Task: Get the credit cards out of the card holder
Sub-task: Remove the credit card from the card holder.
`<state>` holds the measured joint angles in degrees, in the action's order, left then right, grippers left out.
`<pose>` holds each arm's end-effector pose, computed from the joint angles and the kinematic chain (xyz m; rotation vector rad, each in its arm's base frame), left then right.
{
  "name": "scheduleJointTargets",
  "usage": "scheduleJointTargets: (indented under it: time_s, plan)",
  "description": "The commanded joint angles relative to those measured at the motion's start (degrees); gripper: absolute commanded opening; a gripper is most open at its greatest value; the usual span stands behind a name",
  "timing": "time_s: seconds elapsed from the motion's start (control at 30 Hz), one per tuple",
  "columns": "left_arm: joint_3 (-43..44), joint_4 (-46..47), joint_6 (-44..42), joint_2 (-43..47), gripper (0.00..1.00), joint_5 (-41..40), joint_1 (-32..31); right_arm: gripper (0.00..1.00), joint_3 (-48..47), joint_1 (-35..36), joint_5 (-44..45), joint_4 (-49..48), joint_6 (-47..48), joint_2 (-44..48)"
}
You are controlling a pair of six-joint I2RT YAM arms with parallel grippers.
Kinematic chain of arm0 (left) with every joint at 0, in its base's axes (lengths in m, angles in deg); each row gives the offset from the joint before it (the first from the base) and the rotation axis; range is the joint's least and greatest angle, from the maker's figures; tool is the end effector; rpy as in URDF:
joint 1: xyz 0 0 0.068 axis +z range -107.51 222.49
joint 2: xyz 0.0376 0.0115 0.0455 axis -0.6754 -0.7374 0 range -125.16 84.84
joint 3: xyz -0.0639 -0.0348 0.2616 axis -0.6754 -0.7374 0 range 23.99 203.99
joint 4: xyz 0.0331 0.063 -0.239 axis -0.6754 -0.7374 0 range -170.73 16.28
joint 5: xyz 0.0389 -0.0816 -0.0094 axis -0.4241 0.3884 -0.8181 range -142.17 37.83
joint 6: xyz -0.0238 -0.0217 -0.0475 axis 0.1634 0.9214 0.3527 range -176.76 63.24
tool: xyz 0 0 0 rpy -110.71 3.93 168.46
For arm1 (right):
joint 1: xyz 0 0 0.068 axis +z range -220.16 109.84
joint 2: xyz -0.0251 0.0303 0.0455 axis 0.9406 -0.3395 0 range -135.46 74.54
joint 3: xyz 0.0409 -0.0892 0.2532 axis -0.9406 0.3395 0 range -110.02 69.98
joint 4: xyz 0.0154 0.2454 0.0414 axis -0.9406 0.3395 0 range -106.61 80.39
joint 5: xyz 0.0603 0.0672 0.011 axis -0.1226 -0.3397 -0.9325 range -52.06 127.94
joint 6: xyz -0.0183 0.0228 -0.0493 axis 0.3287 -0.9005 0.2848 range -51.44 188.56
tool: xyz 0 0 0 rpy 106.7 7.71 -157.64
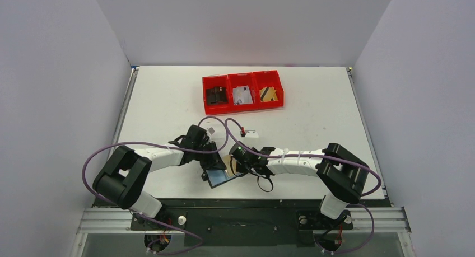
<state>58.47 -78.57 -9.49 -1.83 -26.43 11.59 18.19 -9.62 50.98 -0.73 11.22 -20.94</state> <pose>0.2093 -0.1458 0.1364 -0.2111 2.7944 -1.0172 0.1613 0.2670 0.1602 0.0084 2.6411 0.4594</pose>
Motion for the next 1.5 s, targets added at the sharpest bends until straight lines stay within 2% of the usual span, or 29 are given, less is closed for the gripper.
scheduleJointTargets:
  time_s: [0.0, 0.37, 0.57, 0.67, 0.93, 1.47]
  plan:
    - [-0.7, 2.6, -0.7, 2.3, 0.10, 2.8, 0.5, 0.00, 1.2, 0.4, -0.2, 2.7, -0.3, -4.0]
    - [-2.4, 5.8, -0.4, 3.2, 0.09, 4.6, 1.1, 0.00, 0.9, 0.4, -0.4, 2.6, -0.3, -4.2]
    - [-2.9, 6.9, 0.0, 3.0, 0.00, 5.1, 1.1, 0.00, 0.9, 0.4, -0.4, 2.6, -0.4, -4.4]
    - [-2.8, 6.4, -0.4, 3.1, 0.00, 4.8, 1.3, 0.00, 1.0, 0.4, -0.5, 2.6, -0.6, -4.5]
    - [-1.3, -4.5, -4.4, 4.1, 0.00, 0.8, 2.8, 0.00, 1.6, -0.3, -0.3, 2.9, -1.1, -4.4]
    - [-1.2, -10.8, -7.9, 5.0, 0.00, 0.6, 5.4, 0.00, 3.1, -1.3, -0.4, 2.2, -1.8, -4.4]
